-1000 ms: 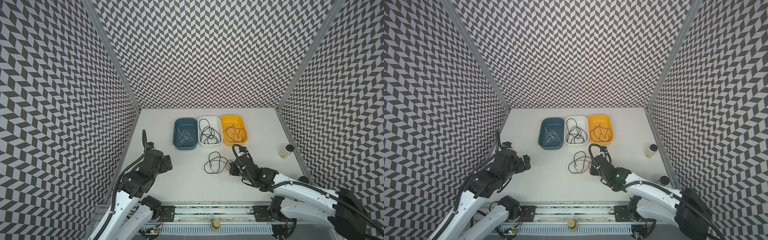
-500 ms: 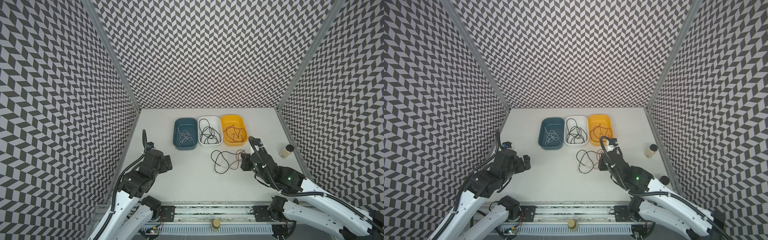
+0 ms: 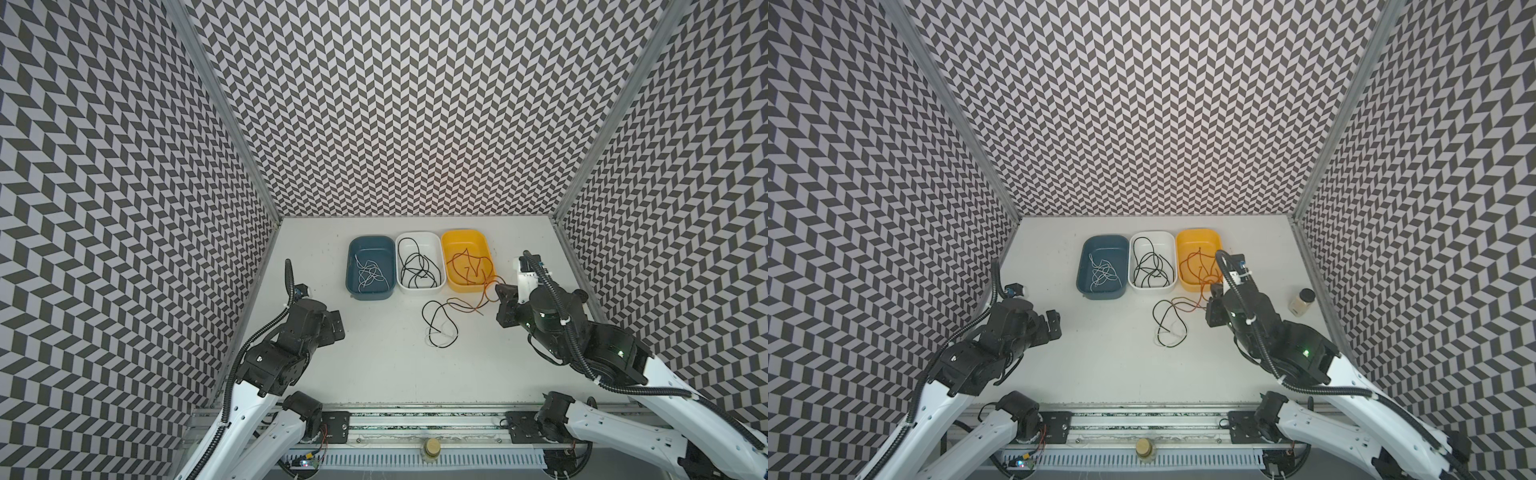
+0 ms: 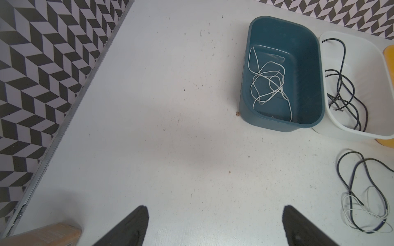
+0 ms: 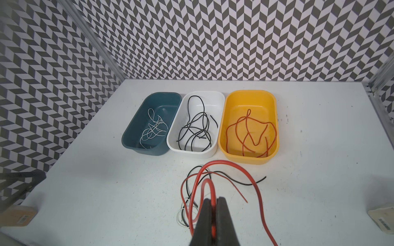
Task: Untangle the cables
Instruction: 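Lift the red wire and carry it over the yellow bin with the right gripper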
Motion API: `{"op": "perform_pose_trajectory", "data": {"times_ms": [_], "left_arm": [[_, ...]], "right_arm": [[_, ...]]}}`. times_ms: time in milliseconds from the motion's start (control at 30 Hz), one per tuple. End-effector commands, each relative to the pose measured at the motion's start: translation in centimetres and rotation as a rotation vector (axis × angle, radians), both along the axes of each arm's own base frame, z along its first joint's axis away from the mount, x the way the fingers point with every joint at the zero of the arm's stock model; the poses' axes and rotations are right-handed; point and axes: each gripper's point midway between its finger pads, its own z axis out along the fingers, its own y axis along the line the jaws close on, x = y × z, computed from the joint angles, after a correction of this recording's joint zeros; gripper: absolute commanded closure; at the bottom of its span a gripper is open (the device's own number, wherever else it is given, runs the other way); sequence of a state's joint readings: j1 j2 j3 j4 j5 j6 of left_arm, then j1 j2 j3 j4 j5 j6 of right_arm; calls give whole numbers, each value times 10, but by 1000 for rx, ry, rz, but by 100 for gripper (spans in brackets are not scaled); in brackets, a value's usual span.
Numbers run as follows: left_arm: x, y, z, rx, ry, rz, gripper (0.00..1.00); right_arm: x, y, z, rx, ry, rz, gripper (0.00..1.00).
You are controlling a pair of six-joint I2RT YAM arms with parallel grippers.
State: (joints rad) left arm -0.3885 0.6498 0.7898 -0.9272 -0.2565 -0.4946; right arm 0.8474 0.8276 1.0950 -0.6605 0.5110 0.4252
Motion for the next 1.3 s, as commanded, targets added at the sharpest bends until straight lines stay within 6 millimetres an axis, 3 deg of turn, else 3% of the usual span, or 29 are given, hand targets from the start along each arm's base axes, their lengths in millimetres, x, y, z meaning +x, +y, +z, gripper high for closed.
{"op": "perform_pose_trajectory", "data": {"times_ms": [0,233,633,867,1100,1267], "left_arm": [[1,2,2,3,-12,11,0],[1,3,2,4,-11,12,0],[2,2,2,6,-10,11,0],[2,3,1,3,-6,14,0],[3,3,1,3,-5,17,0],[3,4,1,1,-5,18,0]], "right_arm": [[5,3,33,-23,-77,10,100],[30,5,69,-70,-156,-19,100],[113,-1,73,-36,-91,-69,100],[158,-13,53,-17,-35,-113,100],[203,-27,3,-1,80,-176,100],[216,-29,-32,-17,135,-213,100]]}}
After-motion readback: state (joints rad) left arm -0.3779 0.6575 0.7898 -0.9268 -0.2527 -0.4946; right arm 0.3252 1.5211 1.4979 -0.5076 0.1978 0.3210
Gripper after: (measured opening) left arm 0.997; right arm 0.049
